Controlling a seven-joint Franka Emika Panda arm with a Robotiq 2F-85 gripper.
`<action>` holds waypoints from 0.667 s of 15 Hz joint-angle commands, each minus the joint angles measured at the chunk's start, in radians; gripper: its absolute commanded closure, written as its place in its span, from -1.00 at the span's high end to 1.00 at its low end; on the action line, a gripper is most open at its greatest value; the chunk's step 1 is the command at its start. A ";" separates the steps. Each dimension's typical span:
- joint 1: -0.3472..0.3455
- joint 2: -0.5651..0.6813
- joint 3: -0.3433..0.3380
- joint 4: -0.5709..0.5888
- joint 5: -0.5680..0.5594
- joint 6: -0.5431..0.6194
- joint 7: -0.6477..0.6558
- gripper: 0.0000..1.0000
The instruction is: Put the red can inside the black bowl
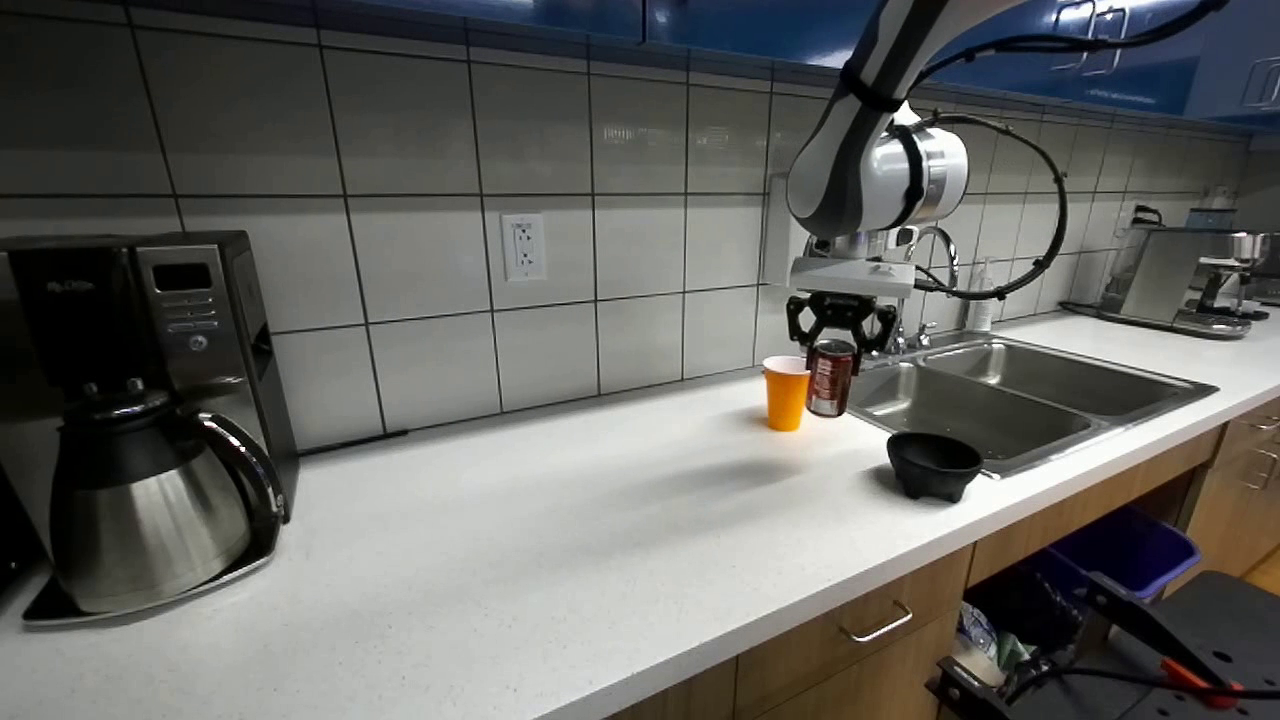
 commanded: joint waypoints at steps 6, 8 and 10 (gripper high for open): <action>-0.054 -0.071 -0.030 -0.069 -0.019 0.003 -0.039 -0.23; -0.061 -0.076 -0.041 -0.078 -0.023 0.005 -0.039 -0.23; -0.066 -0.084 -0.053 -0.090 -0.028 0.005 -0.038 -0.23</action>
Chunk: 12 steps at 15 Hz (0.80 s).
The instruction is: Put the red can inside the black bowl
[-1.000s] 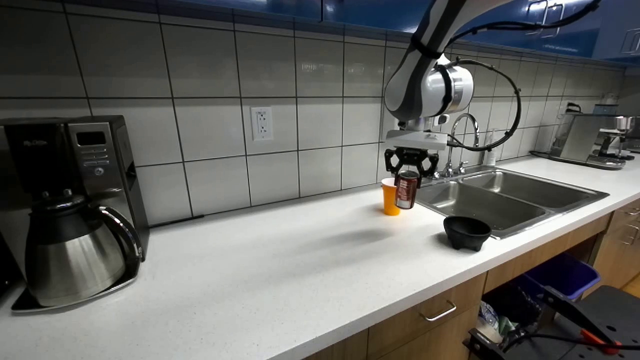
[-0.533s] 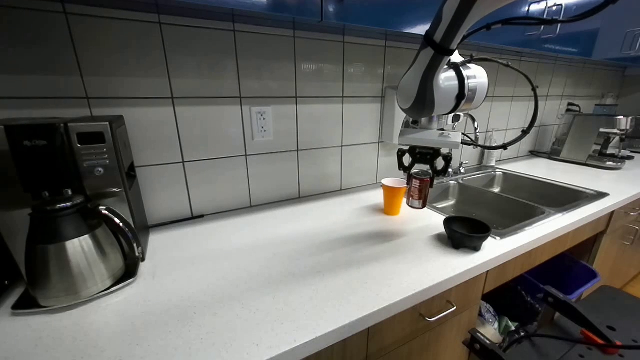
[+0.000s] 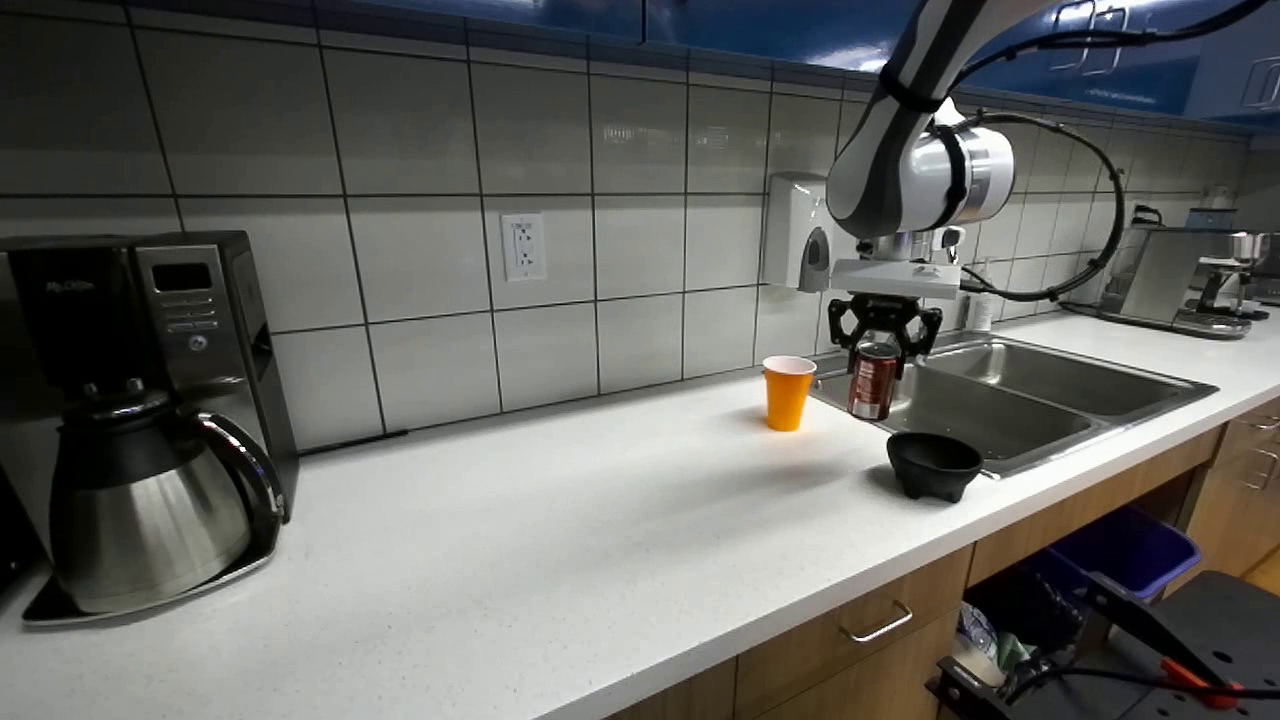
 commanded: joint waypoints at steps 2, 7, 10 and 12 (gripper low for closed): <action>-0.022 -0.068 -0.021 -0.058 -0.035 0.009 -0.015 -0.23; -0.041 -0.087 -0.039 -0.092 -0.048 0.015 -0.018 -0.23; -0.057 -0.087 -0.043 -0.108 -0.045 0.017 -0.024 -0.23; -0.063 -0.084 -0.046 -0.115 -0.048 0.020 -0.022 -0.23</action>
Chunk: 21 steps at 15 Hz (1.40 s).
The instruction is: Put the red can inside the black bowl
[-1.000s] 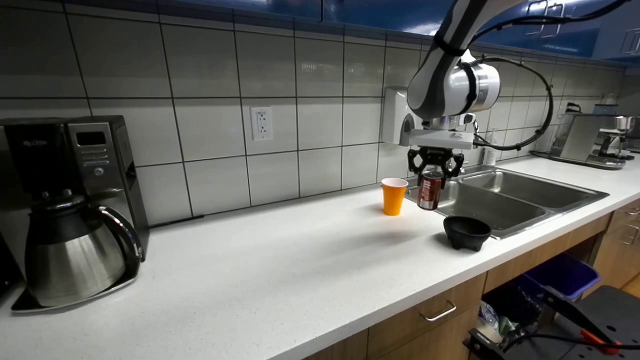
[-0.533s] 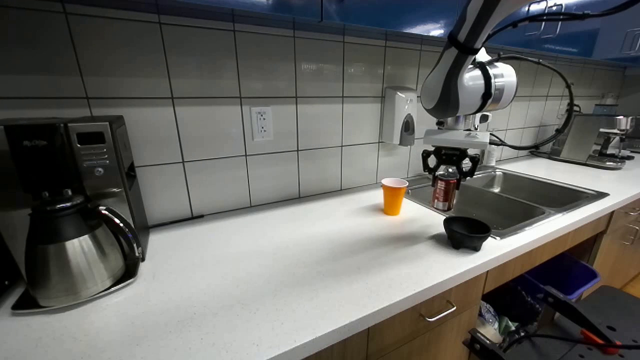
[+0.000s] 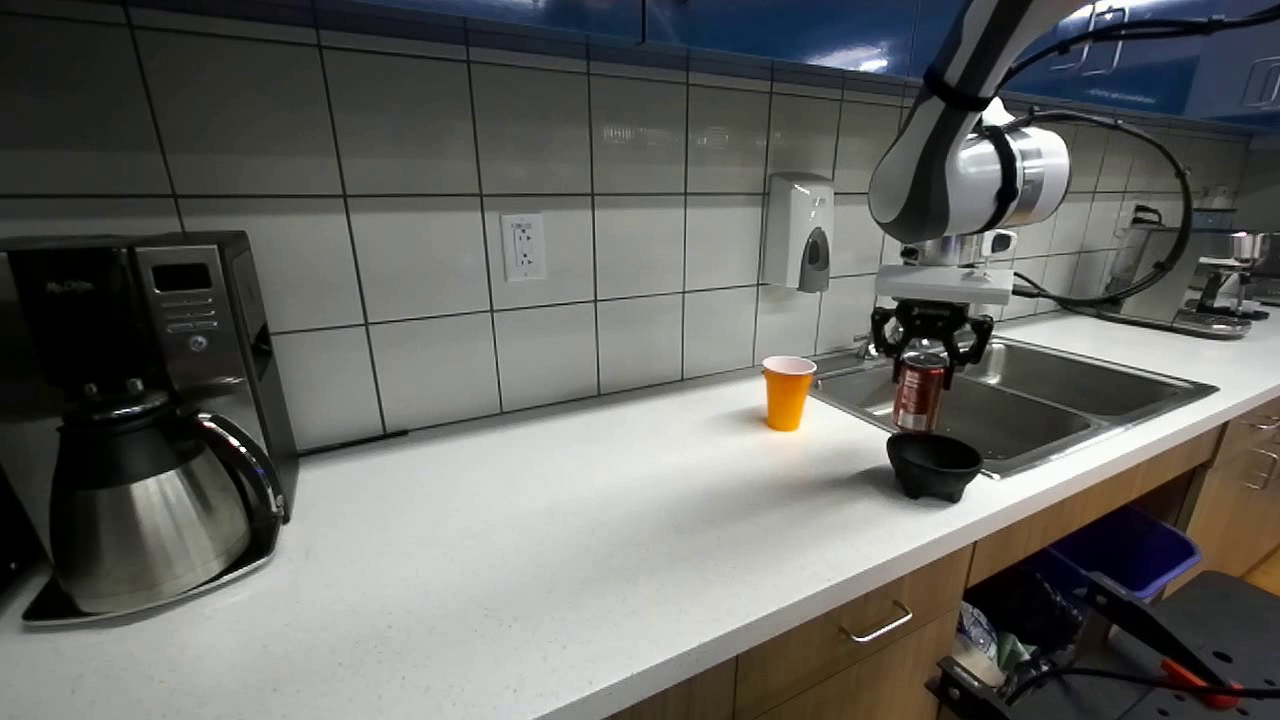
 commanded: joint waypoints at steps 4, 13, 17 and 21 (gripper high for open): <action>-0.032 -0.030 -0.002 -0.045 -0.014 0.022 -0.026 -0.23; -0.060 0.033 0.023 -0.029 0.035 0.038 -0.074 -0.23; -0.072 0.081 0.034 -0.014 0.068 0.043 -0.103 -0.23; -0.087 0.122 0.041 -0.001 0.098 0.045 -0.127 -0.23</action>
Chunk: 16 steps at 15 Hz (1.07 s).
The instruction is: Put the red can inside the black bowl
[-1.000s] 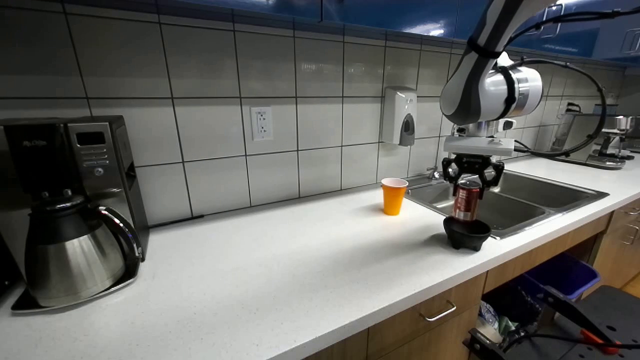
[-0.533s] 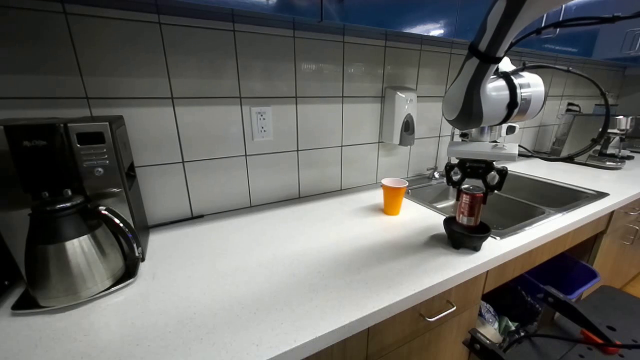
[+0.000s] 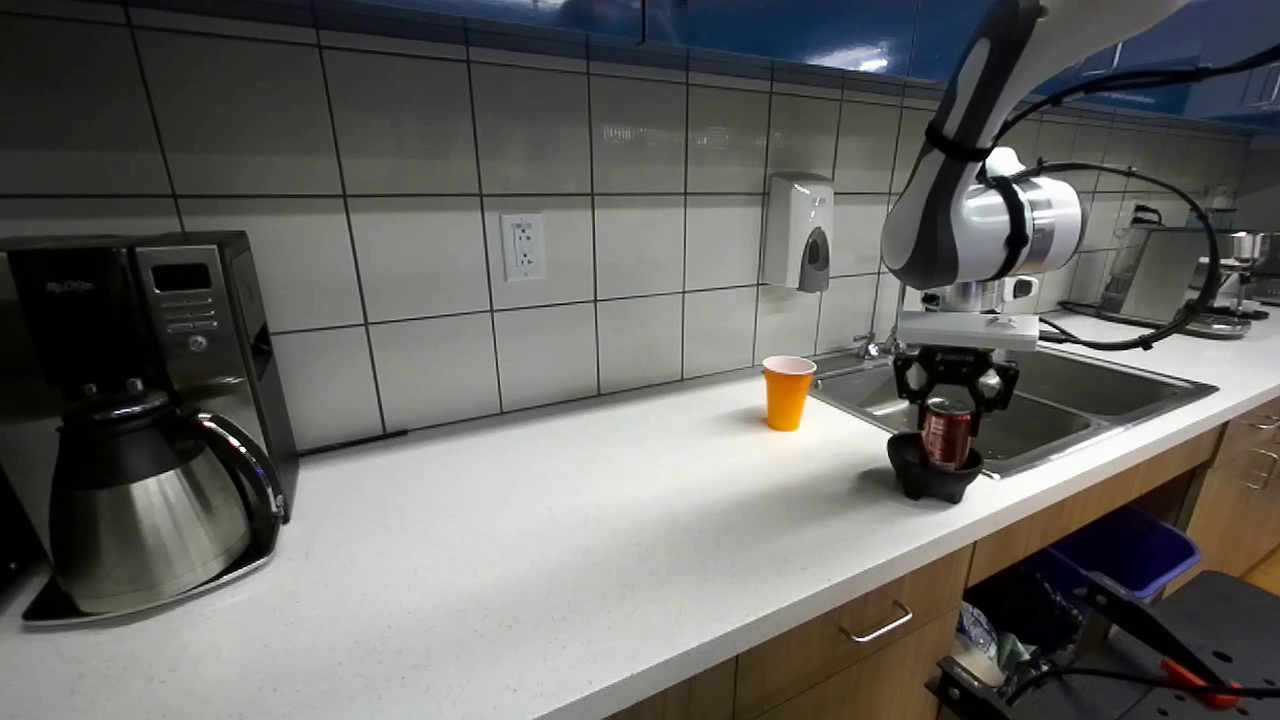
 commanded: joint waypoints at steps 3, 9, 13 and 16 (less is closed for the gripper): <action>-0.050 0.045 0.029 0.036 0.052 0.006 -0.067 -0.23; -0.059 0.070 0.026 0.053 0.057 0.000 -0.072 -0.23; -0.059 0.072 0.027 0.055 0.061 0.000 -0.070 0.79; -0.060 0.069 0.029 0.058 0.068 -0.001 -0.070 1.00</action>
